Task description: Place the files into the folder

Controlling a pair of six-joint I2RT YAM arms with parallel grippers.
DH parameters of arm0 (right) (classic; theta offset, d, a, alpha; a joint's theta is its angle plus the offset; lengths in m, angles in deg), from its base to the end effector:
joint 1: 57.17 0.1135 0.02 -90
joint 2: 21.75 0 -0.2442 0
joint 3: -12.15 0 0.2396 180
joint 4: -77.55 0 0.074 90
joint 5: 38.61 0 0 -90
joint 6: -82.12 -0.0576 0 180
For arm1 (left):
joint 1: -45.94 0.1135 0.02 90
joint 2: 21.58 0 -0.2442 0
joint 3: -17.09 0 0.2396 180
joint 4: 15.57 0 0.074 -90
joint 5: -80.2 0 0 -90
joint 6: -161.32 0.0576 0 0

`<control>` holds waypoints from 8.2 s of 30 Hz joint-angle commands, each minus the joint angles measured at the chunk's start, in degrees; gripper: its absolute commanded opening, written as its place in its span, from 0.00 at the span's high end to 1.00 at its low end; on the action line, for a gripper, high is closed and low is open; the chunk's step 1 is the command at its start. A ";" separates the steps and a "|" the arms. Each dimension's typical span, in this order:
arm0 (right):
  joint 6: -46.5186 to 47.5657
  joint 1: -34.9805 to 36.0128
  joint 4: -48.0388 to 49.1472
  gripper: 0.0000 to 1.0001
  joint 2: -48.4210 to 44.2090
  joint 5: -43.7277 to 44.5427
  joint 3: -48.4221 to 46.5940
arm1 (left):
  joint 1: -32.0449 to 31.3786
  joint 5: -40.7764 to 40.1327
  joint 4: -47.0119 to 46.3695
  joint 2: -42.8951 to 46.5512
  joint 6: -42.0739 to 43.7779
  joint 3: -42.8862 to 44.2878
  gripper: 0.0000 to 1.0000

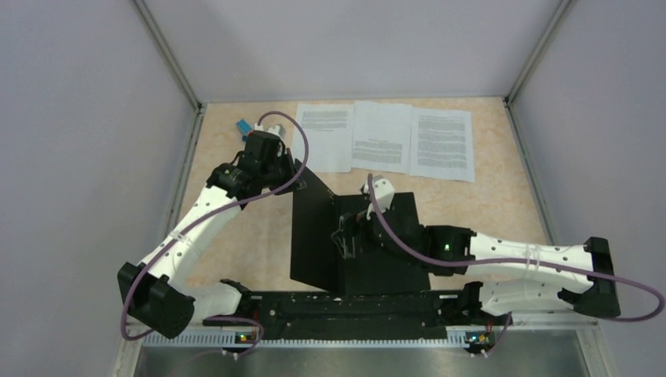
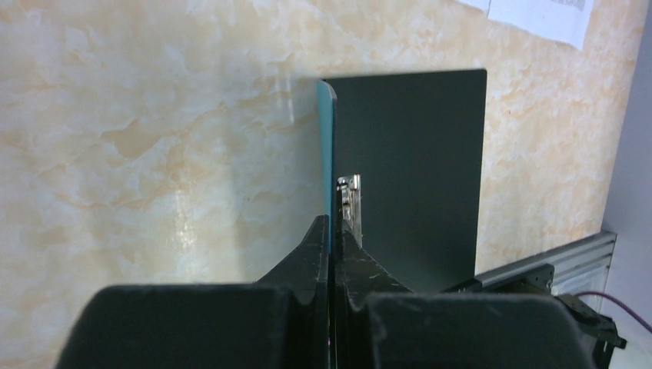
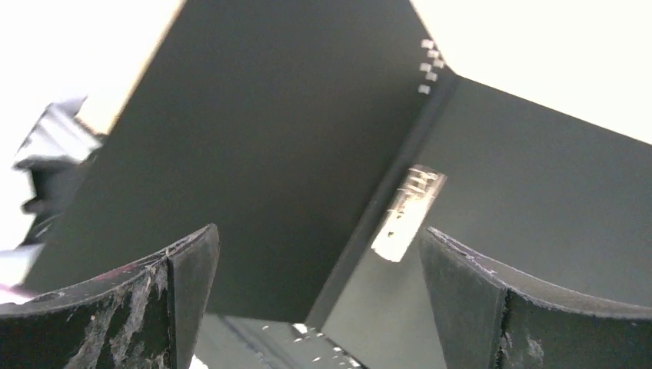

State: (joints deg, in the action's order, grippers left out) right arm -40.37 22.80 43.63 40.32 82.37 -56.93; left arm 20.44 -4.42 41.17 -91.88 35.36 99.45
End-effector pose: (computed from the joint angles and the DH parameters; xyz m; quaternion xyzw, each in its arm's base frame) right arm 0.0733 0.2444 0.3027 -0.2027 0.8080 0.2926 0.4694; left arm 0.2372 -0.1191 0.3011 -0.0660 0.9196 -0.2339 0.3087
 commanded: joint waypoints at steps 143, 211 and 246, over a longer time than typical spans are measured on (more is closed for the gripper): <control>-10.90 -18.90 -9.29 1.00 30.86 -5.62 5.64 | -7.57 -24.32 -7.85 -20.99 -17.56 -24.04 0.56; -4.01 -19.19 -6.61 0.99 27.90 -6.30 11.16 | -3.57 -19.38 -8.39 -24.87 -15.45 -21.97 0.57; -3.95 -19.24 -5.90 0.86 25.56 -9.65 8.35 | -3.22 -19.06 -8.36 -25.14 -15.21 -21.62 0.58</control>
State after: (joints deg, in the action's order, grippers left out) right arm -44.93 3.06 43.15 65.58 73.81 -47.80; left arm 16.24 -22.64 35.34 -112.10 20.25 81.74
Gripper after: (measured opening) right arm 0.148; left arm 0.423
